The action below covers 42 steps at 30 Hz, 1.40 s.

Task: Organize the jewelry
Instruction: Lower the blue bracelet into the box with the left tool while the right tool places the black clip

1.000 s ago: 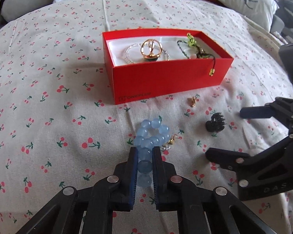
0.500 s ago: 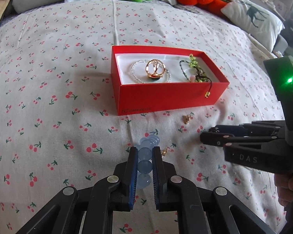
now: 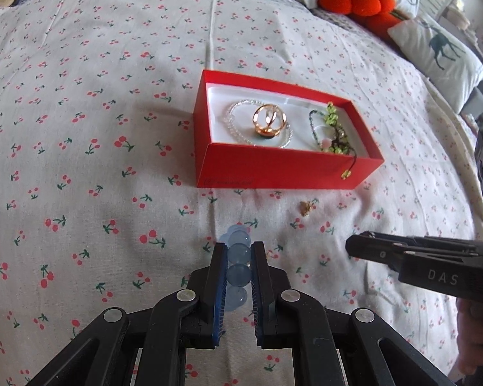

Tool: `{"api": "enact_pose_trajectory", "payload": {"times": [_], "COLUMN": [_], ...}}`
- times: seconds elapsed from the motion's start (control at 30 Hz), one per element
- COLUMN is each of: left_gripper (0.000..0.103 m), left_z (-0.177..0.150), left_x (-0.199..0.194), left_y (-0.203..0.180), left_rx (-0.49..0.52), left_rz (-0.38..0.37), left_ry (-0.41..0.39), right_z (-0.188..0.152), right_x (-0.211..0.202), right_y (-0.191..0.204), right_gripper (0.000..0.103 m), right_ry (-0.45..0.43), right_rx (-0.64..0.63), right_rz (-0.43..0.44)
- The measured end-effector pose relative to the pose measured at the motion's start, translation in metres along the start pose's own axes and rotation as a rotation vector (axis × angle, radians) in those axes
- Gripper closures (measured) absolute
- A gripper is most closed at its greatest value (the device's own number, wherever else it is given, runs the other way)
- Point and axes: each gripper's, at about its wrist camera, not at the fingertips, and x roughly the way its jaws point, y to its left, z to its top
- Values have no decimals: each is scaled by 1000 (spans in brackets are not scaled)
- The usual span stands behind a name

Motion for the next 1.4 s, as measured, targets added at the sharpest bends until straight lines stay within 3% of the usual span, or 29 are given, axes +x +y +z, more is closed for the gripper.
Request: {"api": "enact_pose_trajectory", "payload": {"times": [0.23, 0.87, 1.13, 1.4], "left_gripper": [95, 95, 95, 95], "left_z": [12, 59, 80, 90], "left_x": [-12, -18, 3, 33], "left_y": [-8, -36, -40, -28], "left_rx": [-15, -70, -114, -182], "left_rz": [-37, -178, -204, -185], "left_ry": [-46, -178, -179, -150], "right_z": [3, 30, 45, 59], "right_x": [-26, -54, -55, -42], "right_y": [-8, -13, -9, -11], "right_gripper": [77, 77, 77, 77], "right_ry": [-48, -157, -206, -215], "right_rx": [56, 122, 139, 169], "right_rz": [56, 80, 112, 130]}}
